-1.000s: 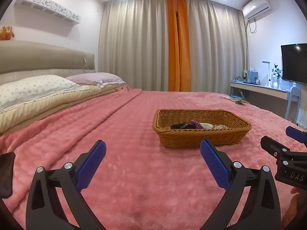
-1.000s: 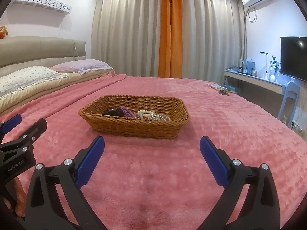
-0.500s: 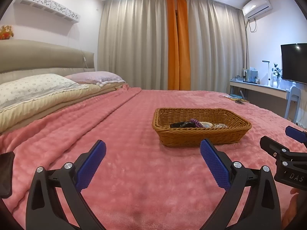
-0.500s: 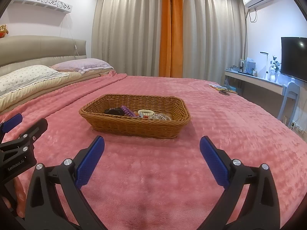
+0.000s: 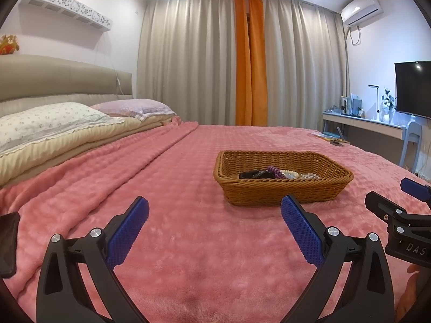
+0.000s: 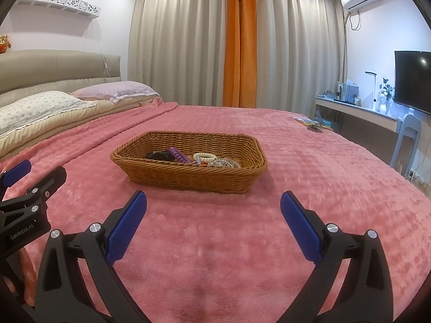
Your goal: Organize jewelry
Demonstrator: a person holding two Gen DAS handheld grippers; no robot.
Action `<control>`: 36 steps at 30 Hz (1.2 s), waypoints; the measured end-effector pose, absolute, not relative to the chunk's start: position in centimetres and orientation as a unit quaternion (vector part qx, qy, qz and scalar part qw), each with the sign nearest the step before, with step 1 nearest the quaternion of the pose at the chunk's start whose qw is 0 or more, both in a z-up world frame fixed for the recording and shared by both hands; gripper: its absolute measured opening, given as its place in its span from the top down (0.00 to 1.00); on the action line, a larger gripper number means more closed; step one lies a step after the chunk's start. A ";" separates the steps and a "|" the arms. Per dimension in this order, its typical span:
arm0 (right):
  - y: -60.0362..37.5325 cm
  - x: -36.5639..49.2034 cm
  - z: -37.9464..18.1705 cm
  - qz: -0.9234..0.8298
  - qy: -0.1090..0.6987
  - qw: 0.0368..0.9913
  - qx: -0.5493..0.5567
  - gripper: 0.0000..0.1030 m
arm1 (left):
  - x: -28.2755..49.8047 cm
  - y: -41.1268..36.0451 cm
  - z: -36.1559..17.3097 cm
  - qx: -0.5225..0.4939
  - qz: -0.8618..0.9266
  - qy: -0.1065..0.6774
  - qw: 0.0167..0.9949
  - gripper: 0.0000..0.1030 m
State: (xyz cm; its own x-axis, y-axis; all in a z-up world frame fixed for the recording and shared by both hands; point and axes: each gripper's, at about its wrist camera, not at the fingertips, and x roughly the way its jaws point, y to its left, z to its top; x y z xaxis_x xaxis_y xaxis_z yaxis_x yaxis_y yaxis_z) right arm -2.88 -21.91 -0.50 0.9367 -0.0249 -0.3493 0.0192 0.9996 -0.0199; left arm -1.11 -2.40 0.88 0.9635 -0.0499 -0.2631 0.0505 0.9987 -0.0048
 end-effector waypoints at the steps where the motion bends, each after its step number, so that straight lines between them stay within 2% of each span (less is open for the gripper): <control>1: -22.0 -2.9 -0.5 -0.011 0.178 0.984 -0.008 0.08 | -1.1 -2.4 0.9 0.001 -0.025 0.132 0.991 0.07; 36: -22.1 -2.9 -0.6 -0.010 0.180 0.984 -0.009 0.08 | -1.0 -2.6 0.7 0.003 -0.020 0.139 0.990 0.07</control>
State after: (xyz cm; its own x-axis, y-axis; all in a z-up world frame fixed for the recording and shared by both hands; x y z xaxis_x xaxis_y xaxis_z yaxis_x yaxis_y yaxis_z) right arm -2.90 -22.06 -0.64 0.9351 -0.0235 -0.3536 0.0173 0.9996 -0.0207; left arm -1.01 -2.63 0.73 0.9608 -0.0385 -0.2744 0.0404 0.9992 0.0011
